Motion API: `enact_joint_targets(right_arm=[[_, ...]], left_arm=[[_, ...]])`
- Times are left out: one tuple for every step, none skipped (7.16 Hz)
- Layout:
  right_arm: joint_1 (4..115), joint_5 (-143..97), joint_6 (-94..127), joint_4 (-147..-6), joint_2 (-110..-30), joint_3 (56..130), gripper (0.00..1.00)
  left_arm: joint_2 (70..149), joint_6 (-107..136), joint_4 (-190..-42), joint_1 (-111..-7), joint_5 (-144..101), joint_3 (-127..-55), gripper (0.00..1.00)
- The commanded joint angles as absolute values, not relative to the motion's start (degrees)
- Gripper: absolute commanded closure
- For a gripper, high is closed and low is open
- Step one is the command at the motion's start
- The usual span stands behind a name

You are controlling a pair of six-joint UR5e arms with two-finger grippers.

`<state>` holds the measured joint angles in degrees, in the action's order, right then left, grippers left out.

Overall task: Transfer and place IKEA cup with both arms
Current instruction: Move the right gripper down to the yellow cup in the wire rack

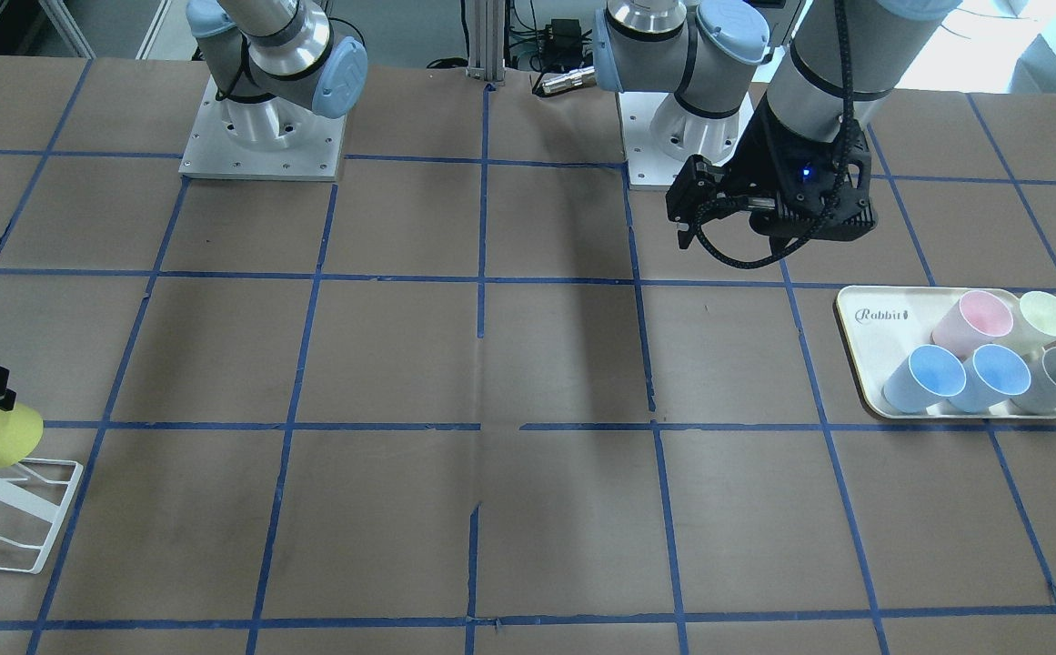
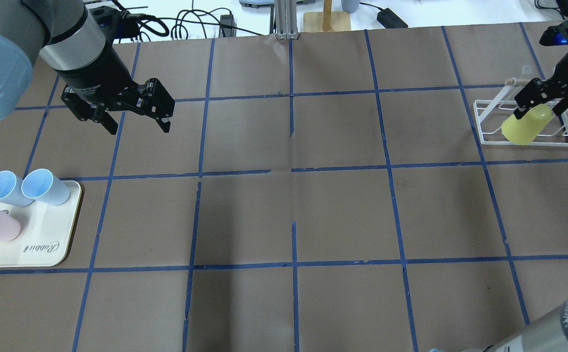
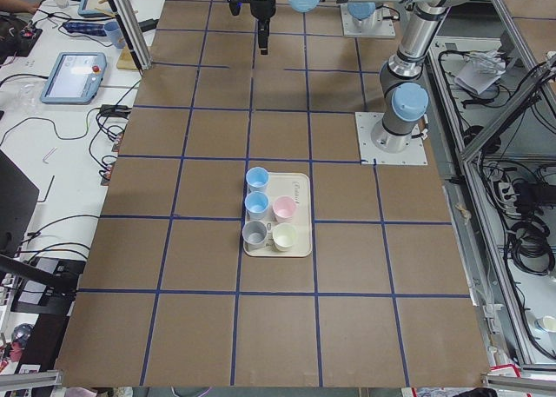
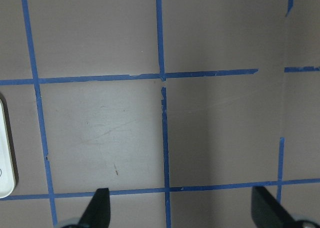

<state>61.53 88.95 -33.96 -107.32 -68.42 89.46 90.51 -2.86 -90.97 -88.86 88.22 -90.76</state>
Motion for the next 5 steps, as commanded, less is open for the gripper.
enact_joint_targets(right_arm=[[61.52,88.95,-33.92,-109.25,-67.51,90.35,0.02],[61.52,88.95,-33.93,-109.16,-67.50,90.26,0.12],[61.52,89.03,-34.01,-109.07,-67.50,90.18,0.27],[61.52,89.03,-34.01,-109.07,-67.59,89.91,0.39],[61.52,89.03,-34.01,-108.81,-67.94,89.83,0.44]], left_arm=[[90.44,-2.90,-91.14,-88.86,88.24,-90.79,0.00],[90.53,-2.81,-91.06,-88.94,88.16,-90.79,0.00],[90.53,-2.81,-91.05,-88.95,88.15,-90.79,0.00],[90.53,-2.81,-91.05,-88.95,88.15,-90.79,0.00],[90.53,-2.81,-90.88,-88.95,88.15,-90.70,0.00]])
